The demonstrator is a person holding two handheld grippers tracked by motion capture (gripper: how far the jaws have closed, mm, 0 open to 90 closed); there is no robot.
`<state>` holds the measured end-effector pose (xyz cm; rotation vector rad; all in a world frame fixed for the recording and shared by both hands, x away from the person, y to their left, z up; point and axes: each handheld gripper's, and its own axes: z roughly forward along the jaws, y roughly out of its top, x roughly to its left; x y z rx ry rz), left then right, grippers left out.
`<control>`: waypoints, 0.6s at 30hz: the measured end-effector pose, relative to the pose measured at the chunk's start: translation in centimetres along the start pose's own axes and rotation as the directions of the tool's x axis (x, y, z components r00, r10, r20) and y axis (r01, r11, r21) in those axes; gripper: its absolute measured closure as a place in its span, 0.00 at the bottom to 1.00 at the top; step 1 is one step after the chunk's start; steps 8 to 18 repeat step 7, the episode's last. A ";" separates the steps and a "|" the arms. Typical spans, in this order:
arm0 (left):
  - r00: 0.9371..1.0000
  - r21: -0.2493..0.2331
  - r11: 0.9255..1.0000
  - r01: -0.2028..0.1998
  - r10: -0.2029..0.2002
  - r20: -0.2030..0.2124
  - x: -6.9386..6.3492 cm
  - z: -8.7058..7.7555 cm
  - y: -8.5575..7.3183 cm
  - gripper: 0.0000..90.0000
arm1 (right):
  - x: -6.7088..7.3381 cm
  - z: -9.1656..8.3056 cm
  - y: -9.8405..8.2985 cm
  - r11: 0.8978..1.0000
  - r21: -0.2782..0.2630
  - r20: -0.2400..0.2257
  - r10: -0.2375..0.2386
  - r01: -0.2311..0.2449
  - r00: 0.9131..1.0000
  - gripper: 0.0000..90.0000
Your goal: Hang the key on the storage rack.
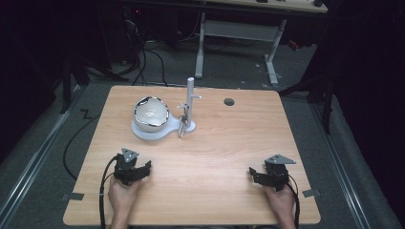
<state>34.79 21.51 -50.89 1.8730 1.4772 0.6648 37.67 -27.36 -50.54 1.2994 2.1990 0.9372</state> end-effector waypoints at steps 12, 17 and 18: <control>1.000 -0.002 1.000 0.003 -0.003 0.009 0.1 0.0 0.0 0.32 | 0.0 0.1 0.1 1.000 -0.001 0.005 0.005 -0.005 1.000 0.28; 1.000 -0.002 1.000 0.003 -0.003 0.009 0.1 0.0 0.0 0.32 | 0.0 0.1 0.1 1.000 -0.001 0.005 0.005 -0.005 1.000 0.28; 1.000 -0.002 1.000 0.003 -0.003 0.009 0.1 0.0 0.0 0.32 | 0.0 0.1 0.1 1.000 -0.001 0.005 0.005 -0.005 1.000 0.28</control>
